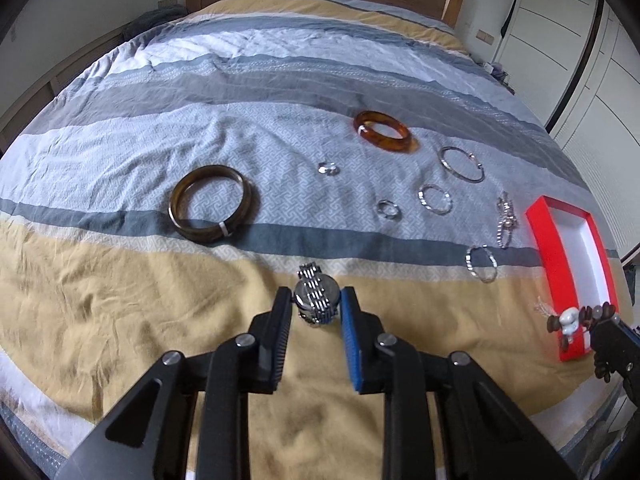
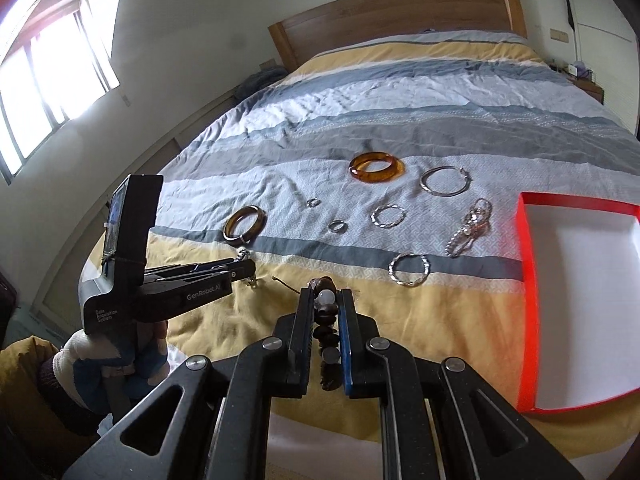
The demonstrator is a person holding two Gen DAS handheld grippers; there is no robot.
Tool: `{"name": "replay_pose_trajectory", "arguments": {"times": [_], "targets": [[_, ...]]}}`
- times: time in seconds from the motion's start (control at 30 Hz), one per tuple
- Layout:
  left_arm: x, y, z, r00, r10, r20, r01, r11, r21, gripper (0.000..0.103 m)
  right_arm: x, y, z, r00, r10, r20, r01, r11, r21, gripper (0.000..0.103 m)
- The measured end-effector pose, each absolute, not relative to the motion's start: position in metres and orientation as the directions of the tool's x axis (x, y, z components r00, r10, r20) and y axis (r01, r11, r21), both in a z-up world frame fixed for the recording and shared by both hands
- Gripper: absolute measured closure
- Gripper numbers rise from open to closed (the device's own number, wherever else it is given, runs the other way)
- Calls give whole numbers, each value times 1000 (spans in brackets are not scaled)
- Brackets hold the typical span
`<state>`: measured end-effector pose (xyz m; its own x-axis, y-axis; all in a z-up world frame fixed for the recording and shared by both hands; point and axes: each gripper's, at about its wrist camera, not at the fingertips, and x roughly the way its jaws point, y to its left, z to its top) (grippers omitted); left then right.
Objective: Organize jewelry
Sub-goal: 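Carry the beaded bracelet and silver watch into the red box and release both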
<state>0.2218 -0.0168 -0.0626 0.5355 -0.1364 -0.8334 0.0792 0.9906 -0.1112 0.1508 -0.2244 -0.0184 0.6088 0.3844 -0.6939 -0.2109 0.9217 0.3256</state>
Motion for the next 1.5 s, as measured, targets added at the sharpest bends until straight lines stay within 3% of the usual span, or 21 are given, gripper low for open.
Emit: {"name": "replay_pose_trajectory", "arguments": {"times": [0.37,0.6,0.87,1.33,1.5], "targets": [[209,-147,-23,504,-340,-794,320,927,-194,80,121,-343,7,713,176,-678,5,967,256,91],[199,-249,-23,424,-438,-792,493,846,-204,80,120,-425,-12,709,33,-705,155,967,201,91],[193,-320,-70,370,-390,-843,570,812,-125,80,120,-476,-64,645,-13,-764,253,947,198,91],[188,-332,-100,392,-332,-858,581,812,-49,79,117,-482,-90,595,-48,-802,275,950,147,90],[187,-332,-98,394,-335,-856,584,810,-49,79,117,-482,-89,589,-66,-805,288,948,133,79]]}}
